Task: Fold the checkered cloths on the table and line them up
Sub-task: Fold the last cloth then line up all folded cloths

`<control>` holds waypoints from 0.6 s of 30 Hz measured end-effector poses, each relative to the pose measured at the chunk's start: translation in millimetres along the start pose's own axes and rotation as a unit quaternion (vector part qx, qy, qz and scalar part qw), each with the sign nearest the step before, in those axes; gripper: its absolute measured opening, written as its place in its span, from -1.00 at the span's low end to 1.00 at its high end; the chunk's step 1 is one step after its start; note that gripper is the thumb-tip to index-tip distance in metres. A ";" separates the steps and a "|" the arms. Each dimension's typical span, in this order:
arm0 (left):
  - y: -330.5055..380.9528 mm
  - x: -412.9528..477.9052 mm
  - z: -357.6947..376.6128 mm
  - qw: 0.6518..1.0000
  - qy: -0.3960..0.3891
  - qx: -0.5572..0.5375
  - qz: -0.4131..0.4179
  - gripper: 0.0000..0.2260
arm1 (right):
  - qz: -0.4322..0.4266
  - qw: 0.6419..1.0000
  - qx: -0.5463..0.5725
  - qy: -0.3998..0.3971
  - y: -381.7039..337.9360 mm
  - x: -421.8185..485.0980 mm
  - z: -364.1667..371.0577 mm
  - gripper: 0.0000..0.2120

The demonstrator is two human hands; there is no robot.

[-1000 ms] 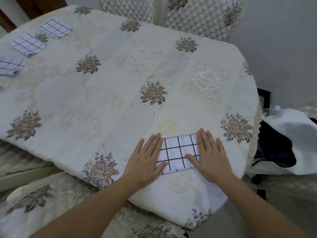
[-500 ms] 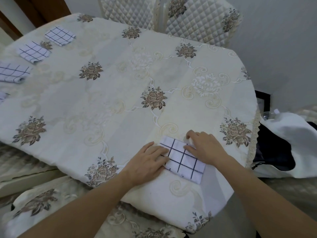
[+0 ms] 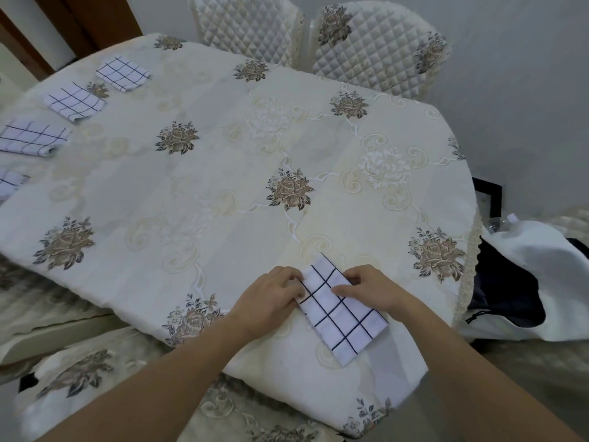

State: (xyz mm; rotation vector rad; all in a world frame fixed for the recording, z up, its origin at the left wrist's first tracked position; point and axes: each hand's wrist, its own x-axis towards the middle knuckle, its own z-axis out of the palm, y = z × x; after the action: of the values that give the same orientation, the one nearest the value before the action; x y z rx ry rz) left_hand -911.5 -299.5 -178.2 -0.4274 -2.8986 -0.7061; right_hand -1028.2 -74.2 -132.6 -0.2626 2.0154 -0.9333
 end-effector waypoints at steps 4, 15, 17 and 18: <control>7.0 -7.1 -15.0 0.992 -0.019 -0.072 -0.097 -0.67 | 0.010 0.988 0.153 0.016 -3.2 -18.6 2.4 -0.89; 56.3 -2.8 -121.6 0.606 0.001 -0.589 -0.534 -0.51 | -0.075 0.935 0.342 0.063 -113.1 -70.9 36.3 -0.77; 61.0 -9.9 -144.7 0.573 0.046 -0.631 -0.521 -0.45 | -0.097 0.938 0.330 0.047 -137.2 -78.2 46.6 -0.76; 63.8 -13.6 -155.9 0.566 0.073 -0.641 -0.513 -0.45 | -0.107 0.941 0.319 0.040 -147.7 -81.5 52.0 -0.76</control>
State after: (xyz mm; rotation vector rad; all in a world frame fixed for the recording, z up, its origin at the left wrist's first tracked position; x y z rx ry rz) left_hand -870.5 -321.3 -15.7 1.3098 -1.5551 -2.6640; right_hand -961.9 -163.2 4.7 -0.0804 1.6636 -1.6982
